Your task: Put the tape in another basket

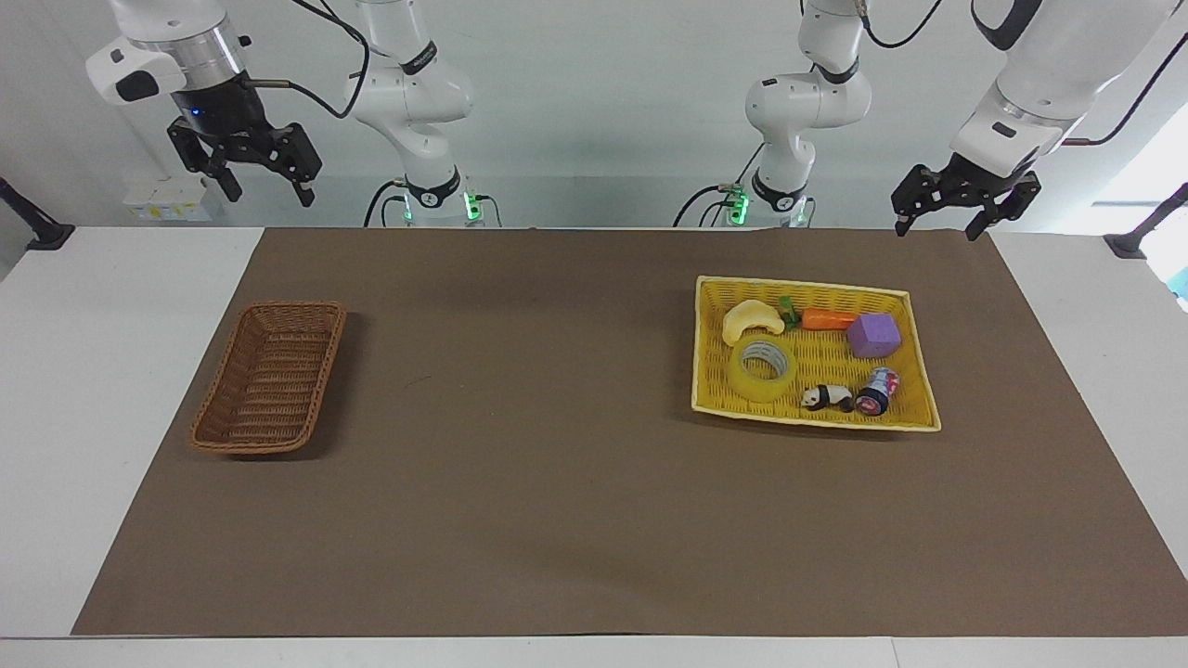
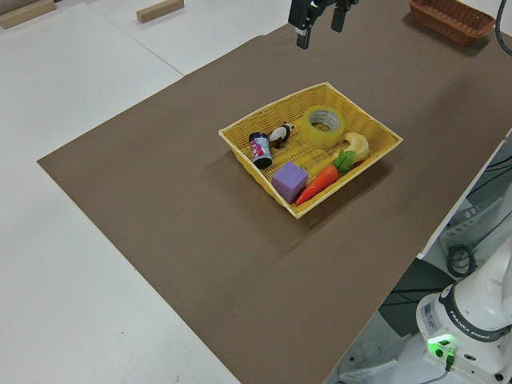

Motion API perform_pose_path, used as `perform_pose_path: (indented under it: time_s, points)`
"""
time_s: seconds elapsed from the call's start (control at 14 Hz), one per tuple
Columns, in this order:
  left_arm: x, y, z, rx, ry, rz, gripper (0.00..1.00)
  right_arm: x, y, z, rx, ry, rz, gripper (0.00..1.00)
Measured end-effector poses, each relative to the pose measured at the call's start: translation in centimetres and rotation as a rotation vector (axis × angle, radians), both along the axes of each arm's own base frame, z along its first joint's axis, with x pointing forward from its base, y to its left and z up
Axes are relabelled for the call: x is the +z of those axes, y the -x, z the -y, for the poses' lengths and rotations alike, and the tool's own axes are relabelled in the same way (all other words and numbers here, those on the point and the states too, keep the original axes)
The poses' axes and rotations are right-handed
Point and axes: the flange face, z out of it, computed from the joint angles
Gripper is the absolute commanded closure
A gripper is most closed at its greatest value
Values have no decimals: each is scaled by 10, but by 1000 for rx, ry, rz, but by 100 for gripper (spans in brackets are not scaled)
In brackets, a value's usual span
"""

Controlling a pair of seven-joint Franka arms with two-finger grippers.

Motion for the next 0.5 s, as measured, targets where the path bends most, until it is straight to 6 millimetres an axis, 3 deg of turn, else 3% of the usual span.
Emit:
perform_pose_path:
  time_s: [0.5]
  points:
    - [0, 1, 14, -6, 0, 0, 0, 0, 0, 0, 0, 0, 0, 0]
